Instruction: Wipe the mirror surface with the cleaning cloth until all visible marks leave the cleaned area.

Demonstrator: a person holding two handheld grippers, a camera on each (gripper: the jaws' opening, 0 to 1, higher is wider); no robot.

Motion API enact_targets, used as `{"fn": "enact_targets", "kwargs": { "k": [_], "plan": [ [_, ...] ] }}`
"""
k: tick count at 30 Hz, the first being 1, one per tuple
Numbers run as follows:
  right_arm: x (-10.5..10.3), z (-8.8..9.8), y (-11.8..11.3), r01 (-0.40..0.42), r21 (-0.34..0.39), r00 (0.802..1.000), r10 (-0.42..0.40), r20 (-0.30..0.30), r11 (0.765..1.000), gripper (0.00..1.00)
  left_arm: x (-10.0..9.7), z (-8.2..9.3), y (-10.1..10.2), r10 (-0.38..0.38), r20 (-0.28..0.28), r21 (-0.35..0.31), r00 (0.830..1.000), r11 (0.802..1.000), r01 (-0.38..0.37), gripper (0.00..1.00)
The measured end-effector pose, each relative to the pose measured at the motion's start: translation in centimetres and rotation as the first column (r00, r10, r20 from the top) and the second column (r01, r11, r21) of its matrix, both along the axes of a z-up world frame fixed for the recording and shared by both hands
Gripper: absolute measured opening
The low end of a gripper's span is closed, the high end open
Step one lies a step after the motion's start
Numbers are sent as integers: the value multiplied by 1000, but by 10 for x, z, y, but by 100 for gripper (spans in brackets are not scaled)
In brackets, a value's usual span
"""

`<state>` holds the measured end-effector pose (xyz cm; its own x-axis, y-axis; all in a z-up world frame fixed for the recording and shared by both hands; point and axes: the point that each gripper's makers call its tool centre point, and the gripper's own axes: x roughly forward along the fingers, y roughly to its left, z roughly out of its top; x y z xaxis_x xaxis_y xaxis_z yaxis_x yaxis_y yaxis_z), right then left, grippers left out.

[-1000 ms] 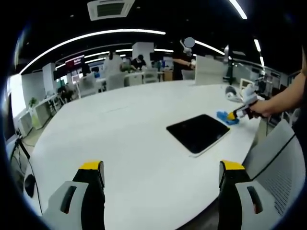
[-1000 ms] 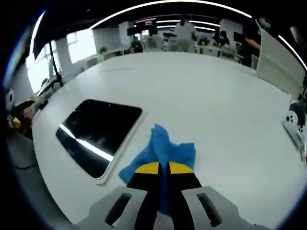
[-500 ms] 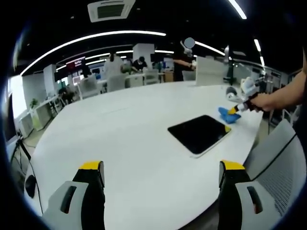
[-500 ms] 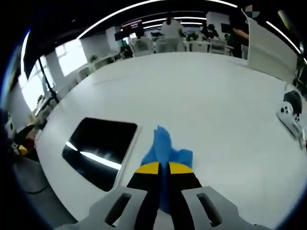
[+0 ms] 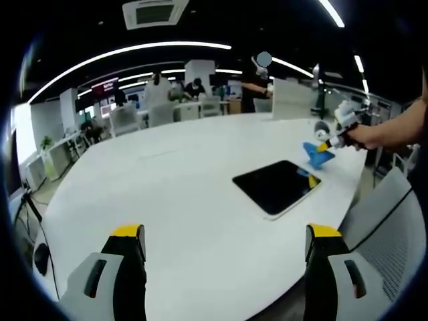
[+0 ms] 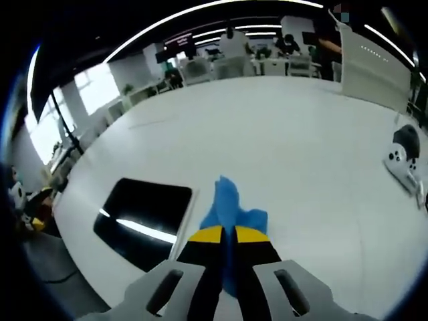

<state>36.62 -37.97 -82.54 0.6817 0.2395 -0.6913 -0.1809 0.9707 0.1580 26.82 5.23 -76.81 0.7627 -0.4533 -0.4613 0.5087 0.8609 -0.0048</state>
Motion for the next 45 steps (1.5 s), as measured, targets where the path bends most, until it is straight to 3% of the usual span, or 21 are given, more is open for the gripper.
{"fn": "enact_targets", "kwargs": {
  "k": [10,23,30,35,41,45],
  "plan": [
    [7,-4,24,-40,6,999,40,-12,999,0,1,1,1,4,5,2,1000,1000,-4,100],
    [36,-13,54,-44,66,997,48,-55,997,0,0,-1,2,8,1,7,1000,1000,-8,99],
    [52,4,77,-44,140,998,51,-47,989,0,0,-2,3,10,-1,12,1000,1000,-10,99],
    [52,-16,81,-28,159,993,45,-108,987,0,0,-2,1,8,-5,14,1000,1000,-8,99],
    [50,-40,83,-46,102,987,61,-151,994,0,0,-2,1,10,-4,15,1000,1000,-9,99],
    [51,-41,89,-95,45,985,101,-140,994,0,0,-2,1,10,-7,17,1000,1000,-10,99]
  ]
}}
